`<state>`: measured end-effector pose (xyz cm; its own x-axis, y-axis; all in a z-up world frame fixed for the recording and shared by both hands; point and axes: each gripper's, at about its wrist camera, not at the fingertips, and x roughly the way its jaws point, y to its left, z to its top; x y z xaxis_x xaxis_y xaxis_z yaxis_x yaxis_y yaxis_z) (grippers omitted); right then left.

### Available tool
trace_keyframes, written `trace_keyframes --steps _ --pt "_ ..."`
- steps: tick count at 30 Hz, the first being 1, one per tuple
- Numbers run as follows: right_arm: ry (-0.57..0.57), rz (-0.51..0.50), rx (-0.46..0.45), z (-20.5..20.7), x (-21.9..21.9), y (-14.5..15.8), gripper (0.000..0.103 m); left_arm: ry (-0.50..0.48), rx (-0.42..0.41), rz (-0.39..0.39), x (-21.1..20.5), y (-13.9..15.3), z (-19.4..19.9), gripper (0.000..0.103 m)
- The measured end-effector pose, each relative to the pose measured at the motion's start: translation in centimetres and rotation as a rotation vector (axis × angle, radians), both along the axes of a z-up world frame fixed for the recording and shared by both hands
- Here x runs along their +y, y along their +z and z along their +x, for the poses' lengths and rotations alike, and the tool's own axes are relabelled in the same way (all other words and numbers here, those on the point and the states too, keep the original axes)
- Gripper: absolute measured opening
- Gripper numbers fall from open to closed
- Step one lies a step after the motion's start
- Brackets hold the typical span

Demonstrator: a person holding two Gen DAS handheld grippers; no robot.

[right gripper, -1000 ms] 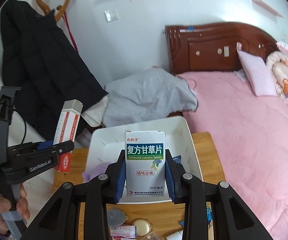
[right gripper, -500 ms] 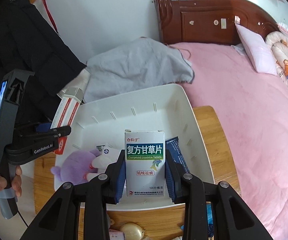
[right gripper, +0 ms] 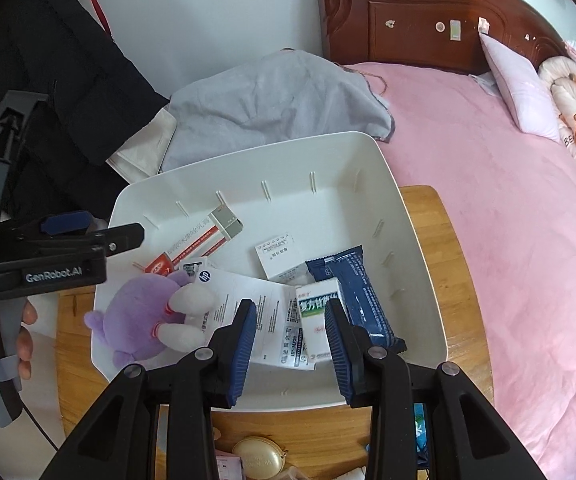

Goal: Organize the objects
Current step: 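Open both grippers to release the two boxes into the tray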

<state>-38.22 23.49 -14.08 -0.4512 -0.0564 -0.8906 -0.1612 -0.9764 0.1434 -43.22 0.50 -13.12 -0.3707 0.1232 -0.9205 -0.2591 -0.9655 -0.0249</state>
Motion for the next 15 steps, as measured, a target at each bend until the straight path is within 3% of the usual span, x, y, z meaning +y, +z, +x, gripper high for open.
trace_keyframes --steps 15 --pt "0.04 0.021 0.036 2.1 -0.5 2.0 0.037 0.043 0.064 -0.008 0.1 2.7 3.1 0.092"
